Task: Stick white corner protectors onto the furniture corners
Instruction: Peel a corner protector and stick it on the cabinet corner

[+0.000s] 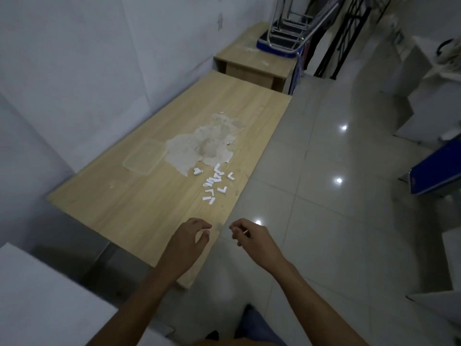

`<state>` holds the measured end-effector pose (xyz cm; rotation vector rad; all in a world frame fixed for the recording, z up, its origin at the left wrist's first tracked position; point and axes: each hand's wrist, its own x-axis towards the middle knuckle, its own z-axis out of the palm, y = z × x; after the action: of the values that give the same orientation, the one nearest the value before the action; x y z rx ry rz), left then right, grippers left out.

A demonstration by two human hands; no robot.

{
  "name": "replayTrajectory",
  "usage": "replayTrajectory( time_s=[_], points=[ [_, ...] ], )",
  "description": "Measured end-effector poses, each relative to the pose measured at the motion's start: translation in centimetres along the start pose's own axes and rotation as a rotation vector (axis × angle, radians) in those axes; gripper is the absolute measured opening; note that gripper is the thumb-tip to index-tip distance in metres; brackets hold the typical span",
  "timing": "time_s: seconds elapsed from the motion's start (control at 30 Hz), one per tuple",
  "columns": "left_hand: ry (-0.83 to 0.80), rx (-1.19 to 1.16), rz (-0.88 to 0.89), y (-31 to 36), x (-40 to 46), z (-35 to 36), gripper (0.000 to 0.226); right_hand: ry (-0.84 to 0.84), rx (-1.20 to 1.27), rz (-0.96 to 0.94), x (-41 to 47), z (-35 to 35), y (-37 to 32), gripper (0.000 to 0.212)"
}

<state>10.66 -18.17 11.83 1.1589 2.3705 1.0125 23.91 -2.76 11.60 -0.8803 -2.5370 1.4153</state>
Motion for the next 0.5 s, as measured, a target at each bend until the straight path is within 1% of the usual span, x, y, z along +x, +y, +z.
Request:
replayTrajectory(
  time_s=[0.17, 0.3, 0.5],
  points=[
    [0.037, 0.022, -0.099, -2.3, 4.5, 1.8, 0.019, -0.040, -0.036, -0.026, 6.5, -0.8, 2.0, 0.016],
    [0.050, 0.059, -0.200, -3.5, 7.7, 3.9, 0.025, -0.091, -0.080, -0.062, 11.7, -2.0, 4.0, 0.019],
    [0.081, 0.088, -0.415, -3.8, 11.5, 7.8, 0.033, -0.269, -0.149, -0.060, 18.4, -3.7, 8.1, 0.023]
  ],
)
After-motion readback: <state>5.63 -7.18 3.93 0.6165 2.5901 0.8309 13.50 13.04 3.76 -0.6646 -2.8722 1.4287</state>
